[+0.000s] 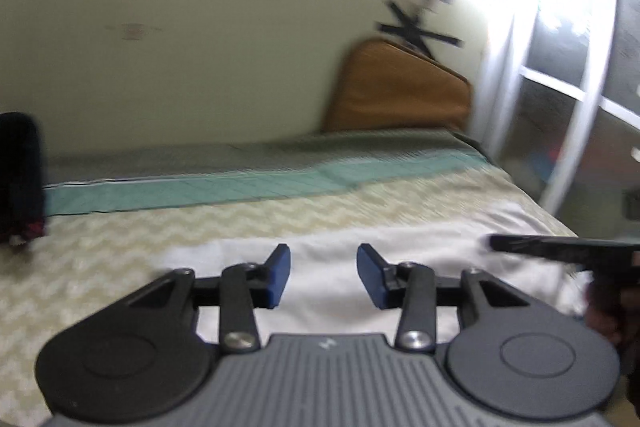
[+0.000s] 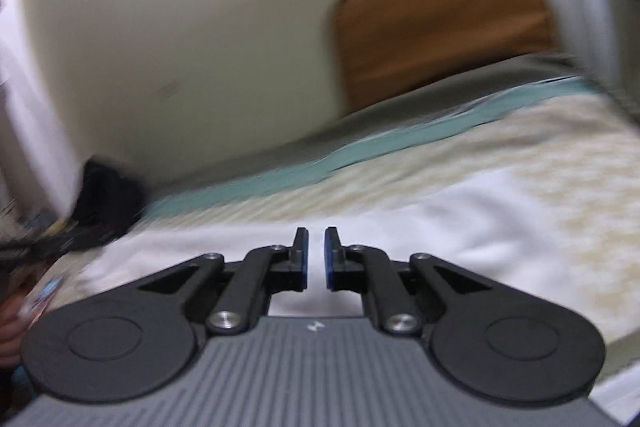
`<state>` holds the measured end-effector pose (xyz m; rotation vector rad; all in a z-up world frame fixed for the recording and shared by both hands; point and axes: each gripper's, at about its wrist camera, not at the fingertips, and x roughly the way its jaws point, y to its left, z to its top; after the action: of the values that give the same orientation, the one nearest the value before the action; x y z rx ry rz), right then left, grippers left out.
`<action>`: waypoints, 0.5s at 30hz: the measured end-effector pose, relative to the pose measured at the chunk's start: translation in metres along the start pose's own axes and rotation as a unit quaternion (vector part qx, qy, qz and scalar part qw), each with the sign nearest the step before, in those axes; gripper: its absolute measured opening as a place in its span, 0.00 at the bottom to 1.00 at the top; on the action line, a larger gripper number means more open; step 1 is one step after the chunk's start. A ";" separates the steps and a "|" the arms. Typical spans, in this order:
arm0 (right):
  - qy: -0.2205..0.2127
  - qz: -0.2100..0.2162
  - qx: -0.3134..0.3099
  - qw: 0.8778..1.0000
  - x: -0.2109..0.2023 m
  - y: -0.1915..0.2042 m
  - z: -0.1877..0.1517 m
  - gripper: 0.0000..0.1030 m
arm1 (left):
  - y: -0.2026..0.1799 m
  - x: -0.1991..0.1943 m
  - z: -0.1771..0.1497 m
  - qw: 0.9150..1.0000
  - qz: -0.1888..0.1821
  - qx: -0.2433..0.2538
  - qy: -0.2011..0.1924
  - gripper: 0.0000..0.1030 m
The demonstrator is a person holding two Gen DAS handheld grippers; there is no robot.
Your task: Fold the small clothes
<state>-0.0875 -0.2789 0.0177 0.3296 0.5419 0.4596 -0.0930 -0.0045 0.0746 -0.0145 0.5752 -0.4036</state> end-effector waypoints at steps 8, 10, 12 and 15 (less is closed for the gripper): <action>0.109 0.083 -0.105 0.985 0.021 0.054 -0.040 0.13 | 0.014 0.015 -0.051 0.993 0.030 0.012 0.110 0.35; 0.117 0.098 -0.099 0.983 0.010 0.047 -0.042 0.17 | 0.021 -0.005 -0.062 0.994 0.024 0.016 0.101 0.34; 0.109 0.095 -0.088 0.986 -0.004 0.037 -0.042 0.18 | 0.025 -0.019 -0.068 0.994 0.023 0.017 0.103 0.34; 0.067 0.061 -0.064 0.994 -0.023 0.021 -0.029 0.23 | 0.032 -0.032 -0.059 0.996 0.016 -0.001 0.091 0.36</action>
<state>-0.1283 -0.2669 0.0125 0.2097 0.6218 0.6349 -0.1369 0.0432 0.0377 0.0289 0.7542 -0.3751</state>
